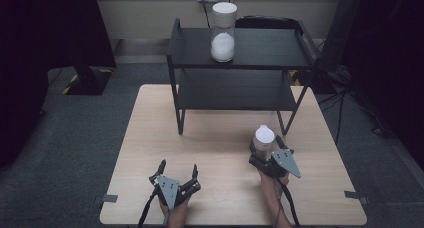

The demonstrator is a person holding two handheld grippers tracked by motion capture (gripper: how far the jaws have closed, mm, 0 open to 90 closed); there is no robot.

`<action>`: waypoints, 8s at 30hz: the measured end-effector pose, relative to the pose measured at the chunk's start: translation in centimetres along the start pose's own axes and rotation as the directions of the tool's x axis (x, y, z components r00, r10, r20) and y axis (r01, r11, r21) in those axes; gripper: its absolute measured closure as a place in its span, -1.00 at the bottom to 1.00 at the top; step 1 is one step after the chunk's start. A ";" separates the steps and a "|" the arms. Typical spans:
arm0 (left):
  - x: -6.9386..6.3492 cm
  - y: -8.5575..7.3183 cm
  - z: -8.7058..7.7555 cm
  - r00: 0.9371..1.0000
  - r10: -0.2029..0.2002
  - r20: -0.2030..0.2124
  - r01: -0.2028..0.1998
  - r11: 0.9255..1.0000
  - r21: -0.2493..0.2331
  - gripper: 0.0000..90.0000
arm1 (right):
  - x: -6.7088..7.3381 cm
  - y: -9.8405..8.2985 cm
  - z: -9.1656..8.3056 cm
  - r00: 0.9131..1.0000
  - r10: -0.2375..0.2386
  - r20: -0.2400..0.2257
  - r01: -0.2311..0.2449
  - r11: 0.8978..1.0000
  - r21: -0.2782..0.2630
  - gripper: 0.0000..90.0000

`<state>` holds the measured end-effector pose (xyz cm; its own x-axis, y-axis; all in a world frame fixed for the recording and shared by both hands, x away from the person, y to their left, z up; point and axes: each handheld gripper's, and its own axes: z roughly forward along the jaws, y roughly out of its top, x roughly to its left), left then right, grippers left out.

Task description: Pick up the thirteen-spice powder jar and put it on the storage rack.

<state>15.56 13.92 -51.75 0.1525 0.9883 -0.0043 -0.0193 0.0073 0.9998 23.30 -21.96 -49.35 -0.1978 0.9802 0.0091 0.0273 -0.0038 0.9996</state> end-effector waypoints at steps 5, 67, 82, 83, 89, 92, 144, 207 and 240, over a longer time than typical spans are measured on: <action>0.0 0.0 0.0 1.000 0.000 0.000 0.000 1.000 0.000 -1.00 | -0.3 -0.5 0.4 0.999 0.040 0.000 -0.040 0.999 0.009 -0.71; 0.1 0.0 0.0 1.000 0.000 0.006 0.000 1.000 0.000 -1.00 | -4.0 3.6 -0.3 0.983 -0.024 -0.183 0.031 0.999 0.036 -0.33; 0.0 0.0 0.0 1.000 0.000 0.001 0.000 1.000 0.000 -0.99 | -6.8 8.3 -0.6 0.953 0.013 -0.304 -0.005 1.000 0.026 -0.33; 0.0 0.0 0.0 1.000 0.000 0.001 0.000 1.000 0.000 -0.99 | -7.1 8.9 -0.5 0.948 0.013 -0.319 -0.003 1.000 0.030 -0.33; 0.0 0.0 0.0 1.000 0.000 0.000 0.000 1.000 0.000 -0.99 | -7.9 12.2 -0.4 0.920 -0.016 -0.392 0.029 0.999 0.027 -0.33; 0.0 0.0 0.0 1.000 0.000 0.000 0.000 1.000 0.000 -0.99 | -8.2 13.6 -0.3 0.908 -0.022 -0.418 0.034 0.999 0.021 -0.33; -0.2 0.0 0.0 1.000 0.001 -0.013 -0.001 1.000 0.000 -0.95 | -2.2 32.0 13.1 0.983 -0.013 -0.184 0.003 0.999 -0.052 -0.33; -0.2 0.0 0.0 1.000 -0.001 -0.011 0.001 1.000 0.000 -1.00 | -2.1 28.9 7.6 0.985 0.031 -0.167 -0.047 0.994 -0.095 -1.00; -0.2 0.0 0.0 1.000 0.000 -0.013 0.000 1.000 0.000 -1.00 | -4.3 19.9 -1.3 0.989 0.020 -0.145 -0.041 0.989 -0.144 -1.00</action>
<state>15.55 13.70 -51.74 0.1397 0.9902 -0.0045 -0.0193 0.0072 0.9998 23.41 -26.50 -29.48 -0.3373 0.9409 0.0325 -0.1057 -0.0721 0.9918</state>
